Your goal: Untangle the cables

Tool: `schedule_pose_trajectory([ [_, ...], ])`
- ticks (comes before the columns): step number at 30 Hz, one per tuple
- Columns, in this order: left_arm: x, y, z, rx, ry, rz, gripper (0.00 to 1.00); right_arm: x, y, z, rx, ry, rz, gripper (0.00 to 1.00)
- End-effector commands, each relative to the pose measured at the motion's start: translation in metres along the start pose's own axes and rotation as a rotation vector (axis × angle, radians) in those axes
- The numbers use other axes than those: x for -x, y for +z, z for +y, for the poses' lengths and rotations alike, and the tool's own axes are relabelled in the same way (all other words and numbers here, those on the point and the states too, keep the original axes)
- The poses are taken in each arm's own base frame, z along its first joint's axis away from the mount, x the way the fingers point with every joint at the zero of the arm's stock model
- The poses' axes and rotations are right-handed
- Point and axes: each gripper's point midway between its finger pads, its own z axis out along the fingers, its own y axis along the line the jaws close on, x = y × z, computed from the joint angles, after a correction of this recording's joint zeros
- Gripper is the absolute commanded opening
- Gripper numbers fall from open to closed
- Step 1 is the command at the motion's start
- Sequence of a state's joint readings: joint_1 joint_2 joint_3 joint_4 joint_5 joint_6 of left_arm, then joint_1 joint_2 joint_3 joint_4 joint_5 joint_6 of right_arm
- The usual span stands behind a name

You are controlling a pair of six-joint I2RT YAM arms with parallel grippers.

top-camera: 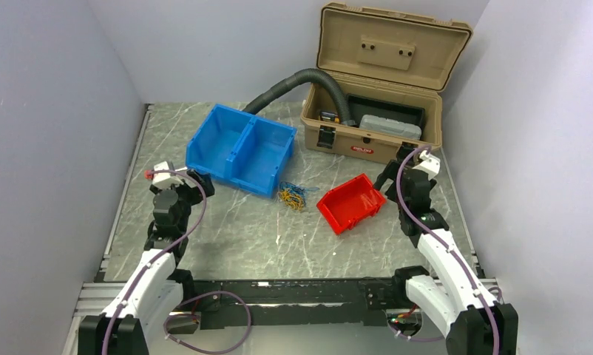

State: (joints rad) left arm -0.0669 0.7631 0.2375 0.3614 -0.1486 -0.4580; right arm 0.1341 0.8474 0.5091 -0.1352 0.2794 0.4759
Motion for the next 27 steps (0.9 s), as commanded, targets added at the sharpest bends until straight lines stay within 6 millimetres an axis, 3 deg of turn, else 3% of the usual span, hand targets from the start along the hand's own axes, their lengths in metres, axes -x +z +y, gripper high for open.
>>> schedule_pose_trajectory([
  [1,0.012,0.002,-0.029,-0.133,-0.019,-0.019,0.99,0.020,-0.005,0.001,-0.042,0.089,-0.038,1.00],
  [5,0.009,-0.004,-0.058,-0.288,-0.013,0.025,0.99,0.023,-0.008,-0.003,-0.097,0.134,-0.015,1.00],
  [9,-0.002,-0.002,-0.040,-0.195,-0.082,0.030,0.99,0.013,-0.005,-0.003,-0.118,0.110,0.064,1.00],
  [10,-0.003,-0.003,-0.043,-0.226,-0.069,0.024,0.99,0.009,-0.005,-0.005,-0.134,0.113,0.087,1.00],
  [13,0.005,-0.012,-0.076,-0.380,0.000,0.001,0.99,-0.010,-0.006,-0.007,-0.166,0.141,0.177,1.00],
  [17,-0.010,-0.012,-0.117,-0.373,0.153,0.058,0.99,-0.040,-0.011,0.010,-0.103,0.191,0.307,0.98],
  [22,-0.052,-0.026,-0.179,-0.454,0.205,0.252,0.99,-0.068,-0.011,0.014,-0.113,0.192,0.372,0.97],
  [27,-0.094,-0.038,-0.210,-0.410,0.243,0.454,0.99,-0.091,-0.008,-0.001,-0.219,0.219,0.445,0.97],
])
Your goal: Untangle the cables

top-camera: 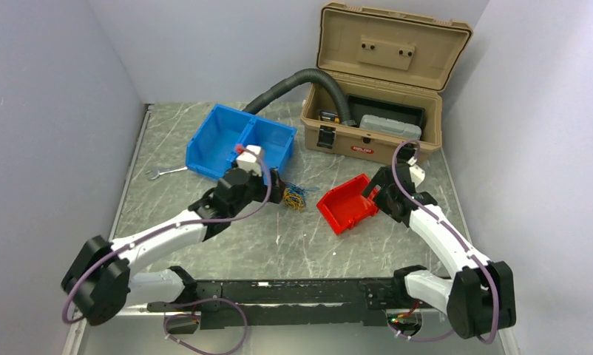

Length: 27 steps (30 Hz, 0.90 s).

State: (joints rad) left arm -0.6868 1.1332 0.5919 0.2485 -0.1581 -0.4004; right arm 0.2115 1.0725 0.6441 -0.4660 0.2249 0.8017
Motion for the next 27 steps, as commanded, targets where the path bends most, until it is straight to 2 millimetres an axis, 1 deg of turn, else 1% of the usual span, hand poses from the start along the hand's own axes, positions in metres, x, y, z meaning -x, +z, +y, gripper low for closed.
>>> schedule_pose_trajectory([
  [1,-0.028,0.011,-0.015,0.088,-0.029,0.176,0.99,-0.016,0.010,-0.017,-0.099,0.077,0.060,0.96],
  [4,-0.046,0.019,-0.031,0.095,-0.062,0.276,0.99,-0.016,0.018,-0.029,-0.134,0.125,0.076,0.94],
  [5,-0.057,0.022,-0.034,0.101,-0.067,0.316,0.99,-0.013,0.020,-0.034,-0.140,0.146,0.072,0.94],
  [8,-0.075,0.031,-0.048,0.096,-0.105,0.401,0.99,0.005,0.022,-0.047,-0.184,0.179,0.014,0.93],
  [11,-0.093,0.040,-0.054,0.110,-0.165,0.479,0.99,0.026,0.024,-0.060,-0.230,0.223,-0.048,0.92],
  [13,-0.103,0.045,-0.054,0.143,-0.188,0.517,0.99,0.038,0.025,-0.064,-0.239,0.249,-0.063,0.92],
  [16,-0.113,0.052,-0.050,0.192,-0.213,0.546,0.99,0.050,0.020,-0.070,-0.276,0.257,-0.106,0.92],
  [18,-0.118,0.058,-0.045,0.223,-0.227,0.555,0.97,0.059,0.015,-0.075,-0.294,0.265,-0.151,0.92],
  [21,-0.125,0.064,-0.039,0.259,-0.245,0.574,0.92,0.069,0.005,-0.073,-0.274,0.248,-0.195,0.94],
  [23,-0.126,0.068,-0.034,0.275,-0.243,0.567,0.84,0.074,-0.001,-0.067,-0.232,0.211,-0.210,0.95],
  [24,-0.124,0.070,-0.032,0.281,-0.240,0.557,0.74,0.076,-0.004,-0.061,-0.195,0.177,-0.210,0.96],
  [26,-0.120,0.073,-0.029,0.279,-0.227,0.530,0.47,0.079,-0.008,-0.047,-0.111,0.078,-0.212,0.97],
  [27,-0.118,0.074,-0.031,0.260,-0.214,0.522,0.29,0.080,-0.011,-0.039,-0.066,0.037,-0.214,0.98],
])
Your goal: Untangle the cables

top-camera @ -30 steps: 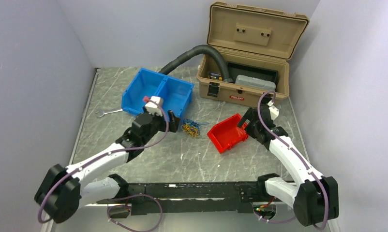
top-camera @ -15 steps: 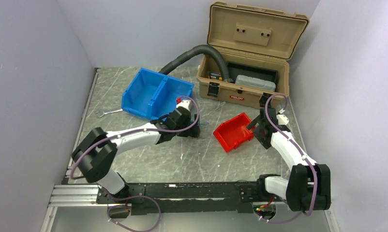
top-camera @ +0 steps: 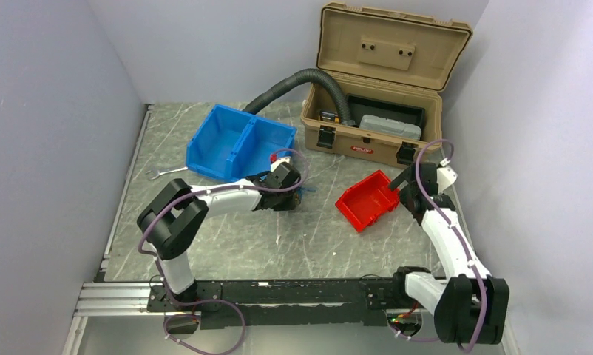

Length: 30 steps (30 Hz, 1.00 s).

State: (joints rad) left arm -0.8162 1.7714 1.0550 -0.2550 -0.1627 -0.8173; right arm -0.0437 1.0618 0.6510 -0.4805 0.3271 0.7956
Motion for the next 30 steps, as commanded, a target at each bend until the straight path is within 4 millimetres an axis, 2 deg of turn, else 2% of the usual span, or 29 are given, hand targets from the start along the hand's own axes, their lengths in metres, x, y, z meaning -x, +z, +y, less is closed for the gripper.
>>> schedule_pose_trajectory([
  [1,0.025,-0.004,-0.014,-0.048,0.039,-0.083,0.06,0.021,-0.025,0.040,0.233,-0.167,-0.067,0.98],
  [2,0.025,-0.005,-0.017,-0.069,0.077,-0.077,0.00,0.017,-0.031,0.052,0.310,-0.216,-0.061,0.98],
  [4,0.024,-0.008,-0.027,-0.125,0.166,-0.059,0.00,0.008,-0.049,0.078,0.473,-0.289,-0.055,0.98],
  [6,0.014,-0.012,-0.028,-0.183,0.246,-0.049,0.00,-0.004,-0.069,0.104,0.617,-0.351,-0.046,0.98],
  [8,0.005,-0.024,-0.034,-0.304,0.319,-0.081,0.00,-0.022,-0.093,0.130,0.764,-0.444,-0.040,0.98],
  [11,-0.003,-0.048,-0.043,-0.482,0.390,-0.164,0.00,-0.061,-0.131,0.163,0.981,-0.586,0.006,0.97],
  [13,-0.008,-0.065,-0.046,-0.563,0.429,-0.198,0.00,-0.081,-0.143,0.173,1.073,-0.624,0.053,0.96],
  [15,-0.013,-0.072,-0.044,-0.594,0.449,-0.208,0.00,-0.096,-0.146,0.179,1.118,-0.632,0.103,0.93],
  [17,-0.017,-0.075,-0.041,-0.604,0.449,-0.203,0.00,-0.110,-0.141,0.180,1.124,-0.626,0.165,0.88],
  [21,-0.032,-0.069,-0.039,-0.621,0.447,-0.135,0.01,-0.137,-0.138,0.181,1.138,-0.640,0.230,0.85],
  [23,-0.040,-0.064,-0.036,-0.610,0.430,-0.090,0.13,-0.152,-0.135,0.179,1.120,-0.677,0.244,0.85],
  [25,-0.043,-0.061,-0.032,-0.593,0.414,-0.069,0.31,-0.164,-0.130,0.176,1.096,-0.705,0.259,0.84],
  [27,-0.043,-0.060,-0.026,-0.557,0.393,-0.067,0.45,-0.174,-0.126,0.172,1.081,-0.719,0.281,0.82],
  [30,-0.038,-0.066,-0.020,-0.531,0.374,-0.081,0.59,-0.184,-0.120,0.168,1.038,-0.742,0.273,0.77],
])
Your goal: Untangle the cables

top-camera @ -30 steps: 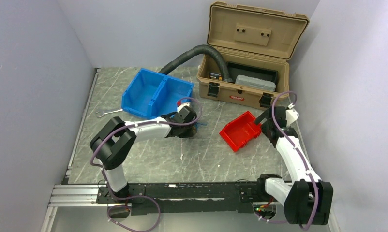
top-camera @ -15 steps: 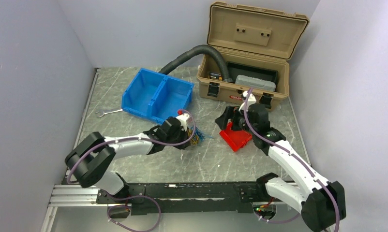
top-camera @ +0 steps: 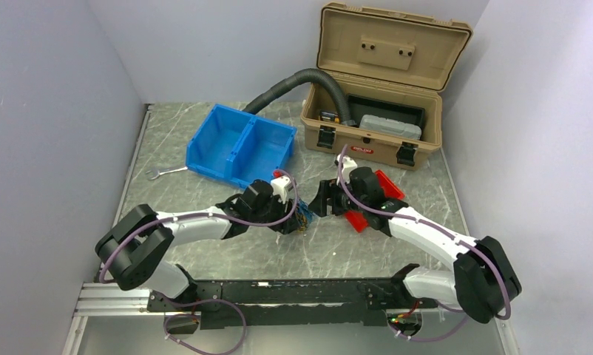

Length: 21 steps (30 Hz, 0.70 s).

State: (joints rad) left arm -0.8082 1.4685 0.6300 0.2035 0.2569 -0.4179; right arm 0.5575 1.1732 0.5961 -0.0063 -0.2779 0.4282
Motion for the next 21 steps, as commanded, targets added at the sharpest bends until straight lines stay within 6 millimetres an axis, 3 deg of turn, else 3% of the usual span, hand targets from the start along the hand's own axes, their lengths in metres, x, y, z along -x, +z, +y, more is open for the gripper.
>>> schedule_pose_trajectory([
  [1,0.012,-0.010,0.000,0.007,-0.033,-0.034,0.60,0.002,0.010,-0.003,-0.062,-0.038,-0.039,0.76],
  [8,0.029,-0.020,0.019,0.004,-0.182,-0.067,0.60,-0.016,0.029,-0.011,-0.161,-0.102,0.026,0.64],
  [15,0.033,-0.005,0.025,0.036,-0.196,-0.008,0.57,-0.022,0.049,-0.028,-0.236,-0.097,0.032,0.51],
  [17,0.033,-0.002,0.025,0.037,-0.198,-0.002,0.57,-0.023,0.053,-0.025,-0.218,-0.099,0.040,0.43],
  [21,0.035,0.006,0.028,0.059,-0.191,0.020,0.53,-0.031,0.060,-0.014,-0.150,-0.098,0.065,0.14],
])
